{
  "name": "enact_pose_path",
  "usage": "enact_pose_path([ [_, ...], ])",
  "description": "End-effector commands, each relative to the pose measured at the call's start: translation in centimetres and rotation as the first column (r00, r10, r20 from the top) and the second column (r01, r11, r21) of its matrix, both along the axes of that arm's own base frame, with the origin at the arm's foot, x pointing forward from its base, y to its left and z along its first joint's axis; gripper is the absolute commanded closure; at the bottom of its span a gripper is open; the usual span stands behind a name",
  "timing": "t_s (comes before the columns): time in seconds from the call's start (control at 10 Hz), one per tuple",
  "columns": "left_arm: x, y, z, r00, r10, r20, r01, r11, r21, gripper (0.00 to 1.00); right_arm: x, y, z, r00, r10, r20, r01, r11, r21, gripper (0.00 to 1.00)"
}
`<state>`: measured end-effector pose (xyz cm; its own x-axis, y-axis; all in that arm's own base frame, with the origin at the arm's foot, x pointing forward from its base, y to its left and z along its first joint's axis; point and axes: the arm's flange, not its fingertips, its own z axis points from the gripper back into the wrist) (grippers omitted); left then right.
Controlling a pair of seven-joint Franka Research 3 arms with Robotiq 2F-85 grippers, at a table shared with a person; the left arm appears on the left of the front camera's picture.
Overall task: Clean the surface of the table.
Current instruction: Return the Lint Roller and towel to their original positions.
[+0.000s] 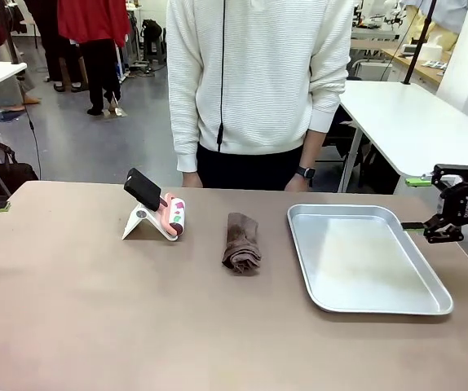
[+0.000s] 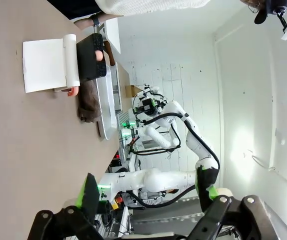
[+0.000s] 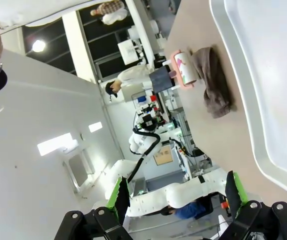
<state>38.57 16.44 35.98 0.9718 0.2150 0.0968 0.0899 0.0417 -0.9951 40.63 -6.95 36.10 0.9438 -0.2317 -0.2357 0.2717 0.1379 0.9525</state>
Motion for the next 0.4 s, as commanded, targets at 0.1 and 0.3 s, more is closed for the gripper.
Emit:
enact_pose_path([
  [0.1,-0.48,-0.33,0.11,1.0,0.003,0.001,-0.003,1.0,0.01,0.0,0.2,-0.08,0.52,1.0,0.017,0.0,-0.017,1.0,-0.004,0.0],
  [0.3,-0.48,-0.33,0.11,1.0,0.003,0.001,-0.003,1.0,0.01,0.0,0.2,-0.08,0.52,1.0,0.017,0.0,-0.017,1.0,-0.004,0.0],
])
